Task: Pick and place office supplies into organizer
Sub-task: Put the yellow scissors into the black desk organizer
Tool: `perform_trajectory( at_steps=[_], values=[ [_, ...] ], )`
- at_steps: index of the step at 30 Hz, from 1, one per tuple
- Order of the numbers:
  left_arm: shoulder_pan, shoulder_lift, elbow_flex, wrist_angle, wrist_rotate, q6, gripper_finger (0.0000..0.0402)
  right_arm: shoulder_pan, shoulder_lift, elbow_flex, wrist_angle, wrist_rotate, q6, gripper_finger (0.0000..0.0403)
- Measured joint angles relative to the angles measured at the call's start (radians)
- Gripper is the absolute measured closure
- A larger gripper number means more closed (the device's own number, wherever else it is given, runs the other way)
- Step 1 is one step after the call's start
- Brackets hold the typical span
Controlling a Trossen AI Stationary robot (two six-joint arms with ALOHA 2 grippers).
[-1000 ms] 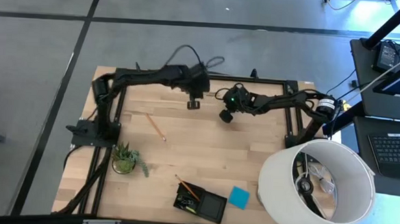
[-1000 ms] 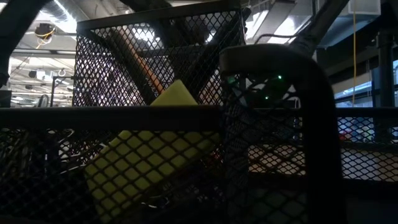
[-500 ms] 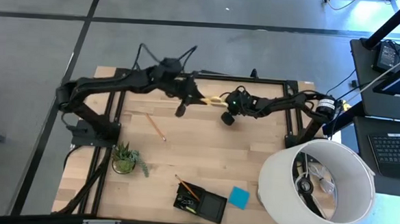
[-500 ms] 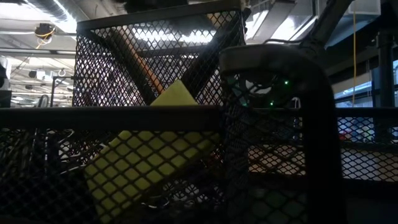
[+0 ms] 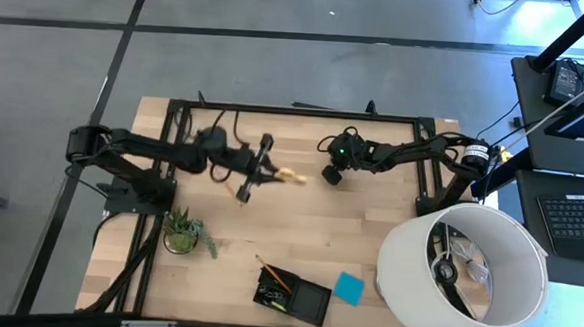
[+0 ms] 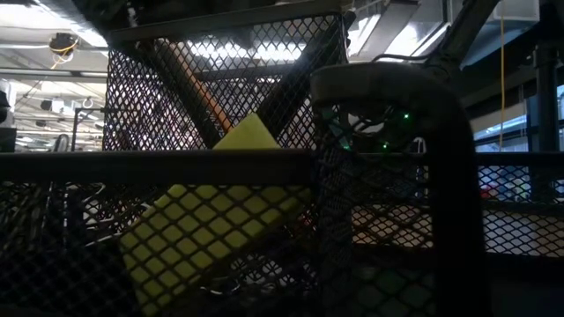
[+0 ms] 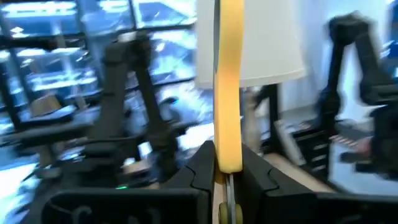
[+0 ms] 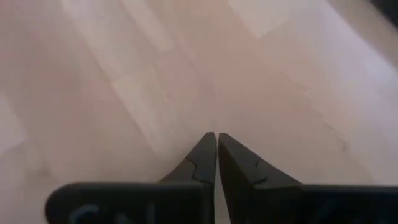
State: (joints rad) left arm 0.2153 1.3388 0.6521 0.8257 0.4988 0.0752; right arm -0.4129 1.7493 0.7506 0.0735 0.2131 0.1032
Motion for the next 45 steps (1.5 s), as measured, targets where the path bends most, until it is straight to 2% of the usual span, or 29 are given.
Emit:
perform_trajectory(
  at_steps=[4, 8, 11, 17, 22, 26, 30, 37, 42, 45],
  values=[
    [-0.094, 0.025, -0.083, 0.255, 0.002, -0.030, 0.0376, 0.009, 0.000, 0.000, 0.003, -0.032, 0.009, 0.0382],
    [-0.191, 0.072, -0.121, 0.409, -0.006, -0.052, 0.0376, 0.017, 0.000, 0.000, 0.005, -0.033, 0.055, 0.0382],
    [-0.253, 0.094, -0.123, 0.450, -0.018, -0.033, 0.0376, 0.027, 0.000, 0.000, 0.005, -0.032, 0.085, 0.0382],
    [-0.376, 0.158, -0.124, 0.463, -0.198, 0.039, 0.0376, 0.064, 0.000, 0.000, 0.005, -0.033, 0.131, 0.0382],
    [-0.473, 0.245, -0.124, 0.623, -0.224, 0.041, 0.0376, 0.096, 0.000, 0.000, 0.008, -0.033, 0.173, 0.0382],
    [-0.537, 0.322, -0.123, 0.739, -0.283, 0.017, 0.0376, 0.121, 0.000, 0.000, 0.025, -0.033, 0.192, 0.0382],
    [-0.585, 0.378, -0.072, 0.739, -0.390, 0.041, 0.0376, 0.144, 0.000, 0.000, 0.034, -0.033, 0.211, 0.0382],
    [-0.624, 0.463, 0.031, 0.740, -0.400, 0.089, 0.0376, 0.187, 0.000, 0.000, 0.035, -0.032, 0.235, 0.0382],
    [-0.629, 0.490, 0.044, 0.735, -0.437, 0.053, 0.0376, 0.233, 0.001, 0.000, 0.054, -0.032, 0.185, 0.0382],
    [-0.629, 0.496, 0.044, 0.715, -0.483, 0.044, 0.0376, 0.280, 0.001, 0.000, 0.132, -0.031, 0.141, 0.0382]
  ],
)
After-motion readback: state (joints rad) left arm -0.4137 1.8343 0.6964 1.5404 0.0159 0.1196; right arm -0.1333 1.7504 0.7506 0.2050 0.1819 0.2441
